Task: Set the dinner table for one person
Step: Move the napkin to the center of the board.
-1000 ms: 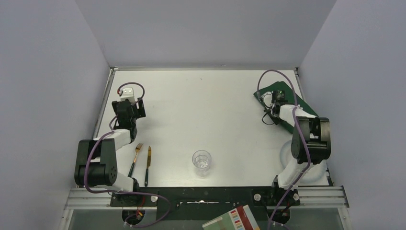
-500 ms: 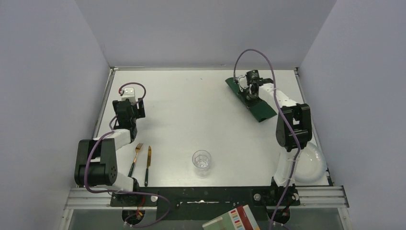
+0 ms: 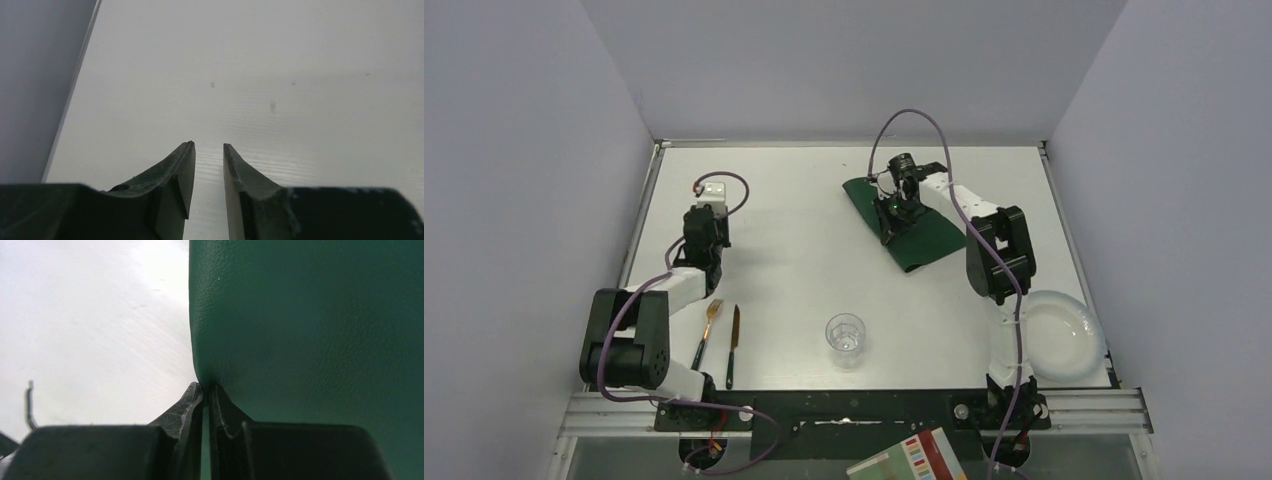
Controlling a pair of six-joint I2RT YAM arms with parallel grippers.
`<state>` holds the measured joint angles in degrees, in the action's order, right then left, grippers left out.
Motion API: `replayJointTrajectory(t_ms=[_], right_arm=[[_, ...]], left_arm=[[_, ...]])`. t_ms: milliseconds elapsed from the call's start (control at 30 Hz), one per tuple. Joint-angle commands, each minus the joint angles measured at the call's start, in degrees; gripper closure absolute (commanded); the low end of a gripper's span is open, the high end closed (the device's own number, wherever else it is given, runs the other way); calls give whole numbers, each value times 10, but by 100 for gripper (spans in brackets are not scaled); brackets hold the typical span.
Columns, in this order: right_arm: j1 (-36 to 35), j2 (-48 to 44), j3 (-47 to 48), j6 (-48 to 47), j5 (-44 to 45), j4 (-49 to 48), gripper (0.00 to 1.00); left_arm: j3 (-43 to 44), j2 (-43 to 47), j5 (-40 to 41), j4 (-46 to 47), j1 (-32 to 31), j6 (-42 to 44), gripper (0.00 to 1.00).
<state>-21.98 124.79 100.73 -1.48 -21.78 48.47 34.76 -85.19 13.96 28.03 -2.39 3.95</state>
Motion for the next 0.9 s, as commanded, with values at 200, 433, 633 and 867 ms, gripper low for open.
replayJointTrajectory(t_ms=[200, 433, 633, 867], right_arm=[[-40, 19, 107, -3, -199, 38, 29], [48, -114, 99, -16, -149, -71, 10], [189, -155, -43, -86, -108, -82, 32], [283, -144, -144, -152, -163, -66, 51]], left_arm=[[70, -28, 53, 14, -83, -31, 80], [129, -50, -161, -68, -57, -252, 52], [138, -123, -273, 67, -86, -435, 90], [269, -264, -265, 39, -135, -561, 100]])
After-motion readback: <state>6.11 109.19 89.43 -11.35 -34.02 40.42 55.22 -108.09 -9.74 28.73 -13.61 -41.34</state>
